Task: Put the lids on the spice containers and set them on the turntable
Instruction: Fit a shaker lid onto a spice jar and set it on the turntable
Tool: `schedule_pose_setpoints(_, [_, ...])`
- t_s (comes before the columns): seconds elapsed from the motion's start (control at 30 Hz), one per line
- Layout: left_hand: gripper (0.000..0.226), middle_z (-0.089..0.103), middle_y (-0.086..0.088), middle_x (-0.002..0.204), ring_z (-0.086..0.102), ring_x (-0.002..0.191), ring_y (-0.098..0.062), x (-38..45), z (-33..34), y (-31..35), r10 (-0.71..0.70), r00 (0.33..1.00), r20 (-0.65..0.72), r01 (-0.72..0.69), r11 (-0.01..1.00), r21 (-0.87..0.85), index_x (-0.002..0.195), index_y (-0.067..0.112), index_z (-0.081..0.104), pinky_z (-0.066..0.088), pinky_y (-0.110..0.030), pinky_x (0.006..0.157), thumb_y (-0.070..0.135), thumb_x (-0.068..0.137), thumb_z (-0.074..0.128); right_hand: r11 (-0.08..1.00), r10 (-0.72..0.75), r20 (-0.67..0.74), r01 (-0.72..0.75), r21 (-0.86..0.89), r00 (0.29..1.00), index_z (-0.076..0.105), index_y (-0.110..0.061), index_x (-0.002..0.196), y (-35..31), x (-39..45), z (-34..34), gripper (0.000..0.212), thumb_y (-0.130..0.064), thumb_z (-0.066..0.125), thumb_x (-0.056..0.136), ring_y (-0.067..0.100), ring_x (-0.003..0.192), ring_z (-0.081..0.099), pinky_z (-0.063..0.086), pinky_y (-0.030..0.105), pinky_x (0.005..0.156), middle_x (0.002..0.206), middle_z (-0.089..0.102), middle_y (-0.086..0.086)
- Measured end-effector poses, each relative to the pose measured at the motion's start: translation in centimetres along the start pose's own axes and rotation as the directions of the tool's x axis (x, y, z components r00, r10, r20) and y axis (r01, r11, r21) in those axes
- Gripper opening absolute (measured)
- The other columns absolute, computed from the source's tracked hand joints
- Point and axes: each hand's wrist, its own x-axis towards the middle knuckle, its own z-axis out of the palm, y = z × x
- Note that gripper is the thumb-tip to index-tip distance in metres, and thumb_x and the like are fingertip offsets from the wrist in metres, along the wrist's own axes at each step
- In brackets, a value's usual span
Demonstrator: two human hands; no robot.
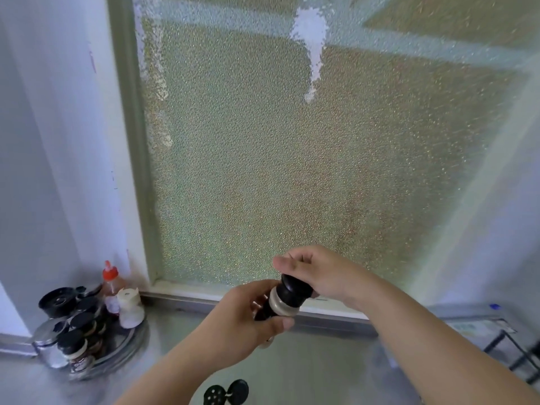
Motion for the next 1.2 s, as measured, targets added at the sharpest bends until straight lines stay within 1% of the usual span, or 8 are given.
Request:
schedule_pose_setpoints(0.27, [0.022, 0.058, 0.000, 0.075, 0.053, 0.066, -0.010, -1.1, 0.5, 0.0, -0.031, 1.000, -0.001, 0.031, 0.999, -0.042, 0.083, 0.033, 0.065, 0.047, -0.018, 0.066, 0.014, 0.074, 0.072, 0.992, 0.026, 0.062, -0.018, -0.128, 0.998, 0.057, -0.022, 0.080, -0.8, -0.3, 1.0, 0.032, -0.054, 0.056, 0.082, 0.008, 0.055, 0.046, 0.036, 0.021, 0.052, 0.062, 0.052, -0.011])
schedule_pose_setpoints(0.37, [0.013, 0.061, 0.013, 0.069, 0.055, 0.068, -0.004, -1.5, -0.5, 0.0, -0.080, 0.995, 0.061, 0.089, 0.983, -0.158, 0.079, 0.027, 0.065, 0.043, -0.014, 0.068, 0.018, 0.072, 0.071, 0.978, -0.056, 0.117, 0.078, -0.194, 0.992, 0.051, -0.046, 0.119, -1.6, -0.9, -0.2, 0.053, -0.070, 0.042, 0.072, 0.007, 0.077, 0.063, 0.049, 0.023, 0.072, 0.105, 0.060, -0.016])
schedule_pose_setpoints(0.47, [0.010, 0.059, 0.015, 0.068, 0.051, 0.071, -0.005, -1.8, -1.9, 0.2, -0.078, 0.992, 0.099, 0.097, 0.976, -0.196, 0.079, 0.022, 0.064, 0.040, -0.011, 0.067, 0.021, 0.070, 0.070, 0.960, -0.111, 0.340, 0.190, -0.207, 0.934, 0.041, -0.062, 0.122, -3.1, -2.1, -1.8, 0.050, -0.045, 0.061, 0.080, -0.005, 0.115, 0.054, 0.047, 0.023, 0.096, 0.133, 0.044, -0.031])
schedule_pose_setpoints(0.57, [0.012, 0.059, 0.014, 0.069, 0.052, 0.071, -0.006, -2.1, -2.3, 0.0, -0.091, 0.992, 0.087, 0.102, 0.986, -0.135, 0.081, 0.023, 0.065, 0.041, -0.018, 0.074, 0.023, 0.070, 0.070, 0.881, -0.104, 0.327, 0.239, -0.407, 0.939, 0.059, -0.044, 0.115, -4.3, -2.2, -1.6, 0.041, -0.019, 0.068, 0.084, -0.003, 0.112, 0.055, 0.046, 0.027, 0.101, 0.124, 0.055, -0.023])
schedule_pose_setpoints(0.7, [0.008, 0.060, 0.011, 0.072, 0.051, 0.071, -0.005, -2.4, -2.4, 0.0, -0.070, 0.997, 0.031, 0.074, 0.987, -0.139, 0.079, 0.024, 0.065, 0.040, -0.020, 0.073, 0.024, 0.072, 0.068, 0.752, -0.148, 0.292, 0.300, -0.587, 0.945, 0.058, -0.043, 0.119, -5.6, -1.6, -0.2, 0.038, -0.028, 0.066, 0.085, 0.001, 0.111, 0.053, 0.046, 0.031, 0.099, 0.122, 0.054, -0.018])
schedule_pose_setpoints(0.93, [0.010, 0.052, 0.002, 0.064, 0.046, 0.061, -0.016, -3.6, -4.8, 1.2, -0.072, 0.997, 0.021, 0.074, 0.990, -0.118, 0.078, 0.022, 0.065, 0.038, -0.023, 0.056, 0.029, 0.072, 0.069, 0.750, -0.174, 0.282, 0.312, -0.583, 0.944, 0.058, -0.043, 0.106, -7.1, -1.4, 0.6, 0.037, -0.026, 0.073, 0.078, 0.001, 0.096, 0.061, 0.050, 0.032, 0.092, 0.107, 0.062, -0.021])
schedule_pose_setpoints(1.1, [0.044, 0.055, -0.011, 0.087, 0.045, 0.080, -0.022, -4.5, -6.7, 1.4, -0.054, 0.991, 0.124, 0.083, 0.968, -0.238, 0.095, 0.006, 0.062, 0.030, -0.036, 0.069, 0.041, 0.069, 0.066, 0.792, -0.256, 0.306, 0.380, -0.477, 0.917, 0.059, -0.038, 0.098, -8.2, -0.9, 0.8, 0.035, -0.013, 0.073, 0.077, -0.005, 0.104, 0.055, 0.048, 0.021, 0.095, 0.101, 0.058, -0.023])
schedule_pose_setpoints(1.2, [0.038, 0.054, -0.009, 0.081, 0.046, 0.076, -0.018, -4.7, -7.0, 1.3, -0.043, 0.993, 0.109, 0.064, 0.977, -0.205, 0.094, 0.004, 0.061, 0.034, -0.030, 0.068, 0.036, 0.074, 0.065, 0.775, -0.233, 0.306, 0.366, -0.516, 0.923, 0.061, -0.038, 0.100, -8.9, -0.8, 1.2, 0.033, -0.022, 0.076, 0.074, -0.004, 0.096, 0.060, 0.052, 0.024, 0.089, 0.100, 0.062, -0.020])
